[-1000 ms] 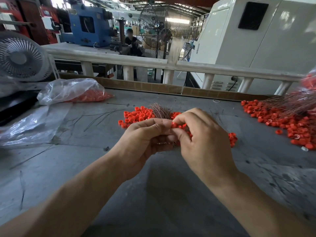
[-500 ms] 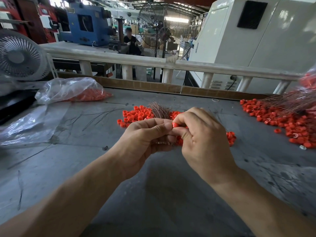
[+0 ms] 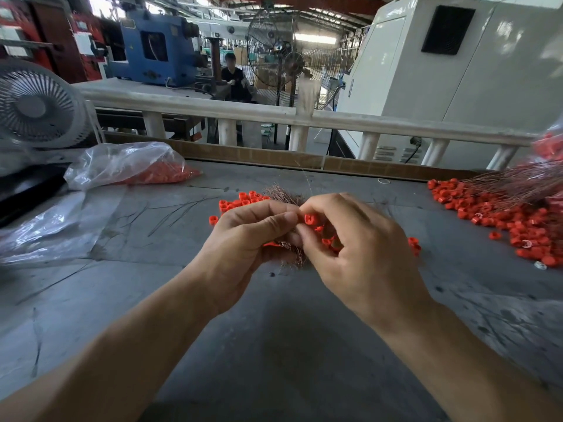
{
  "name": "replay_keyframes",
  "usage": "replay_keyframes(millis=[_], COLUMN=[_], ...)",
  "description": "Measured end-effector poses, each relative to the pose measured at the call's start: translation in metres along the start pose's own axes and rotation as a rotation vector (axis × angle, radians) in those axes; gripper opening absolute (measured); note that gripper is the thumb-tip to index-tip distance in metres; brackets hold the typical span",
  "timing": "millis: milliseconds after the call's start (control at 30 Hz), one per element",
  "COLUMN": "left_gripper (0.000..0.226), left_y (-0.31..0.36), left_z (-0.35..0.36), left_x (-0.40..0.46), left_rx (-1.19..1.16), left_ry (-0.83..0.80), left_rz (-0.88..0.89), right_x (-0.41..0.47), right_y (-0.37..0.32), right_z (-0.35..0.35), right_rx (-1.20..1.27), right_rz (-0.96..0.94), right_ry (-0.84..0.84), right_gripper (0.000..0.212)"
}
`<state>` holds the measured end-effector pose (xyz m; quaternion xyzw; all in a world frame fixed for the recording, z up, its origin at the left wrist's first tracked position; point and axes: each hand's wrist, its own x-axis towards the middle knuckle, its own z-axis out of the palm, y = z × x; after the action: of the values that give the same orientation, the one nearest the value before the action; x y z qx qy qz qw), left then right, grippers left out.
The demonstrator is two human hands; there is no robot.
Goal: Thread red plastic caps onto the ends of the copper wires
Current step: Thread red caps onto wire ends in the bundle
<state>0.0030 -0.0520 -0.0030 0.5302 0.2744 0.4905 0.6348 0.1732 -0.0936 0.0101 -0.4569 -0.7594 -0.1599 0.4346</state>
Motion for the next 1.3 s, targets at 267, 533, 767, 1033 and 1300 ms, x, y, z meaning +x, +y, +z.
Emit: replay_keyframes(millis=[267, 533, 767, 1033, 1300], left_gripper=[0.038, 0.029, 0.027, 0.032, 0.036], left_y=[0.001, 0.005, 0.008, 0.009, 0.012], left_z=[0.002, -0.003, -0.008, -0.017, -0.021], left_x=[0.002, 0.004, 0.007, 0.008, 0.007], left_rx=[0.078, 0.139, 0.154, 0.259, 0.332], left_ry=[0.103, 0.295, 0.342, 0.351, 0.338], left_rz=[0.018, -0.011, -0.065, -0.124, -0.068], right_x=[-0.001, -0.003, -0.005, -0.004, 0.001], right_y=[0.002, 0.005, 0.012, 0.018, 0.057], right_z=[0.004, 0.008, 0.009, 0.007, 0.000], right_rx=[0.109, 0.032, 0.034, -0.054, -0.046], right_rz=[0.053, 0.019, 0.036, 0.018, 0.371], right_ry=[-0.123, -0.191, -0.200, -0.226, -0.057], right_gripper=[0.019, 0.018, 0.017, 0.018, 0.014])
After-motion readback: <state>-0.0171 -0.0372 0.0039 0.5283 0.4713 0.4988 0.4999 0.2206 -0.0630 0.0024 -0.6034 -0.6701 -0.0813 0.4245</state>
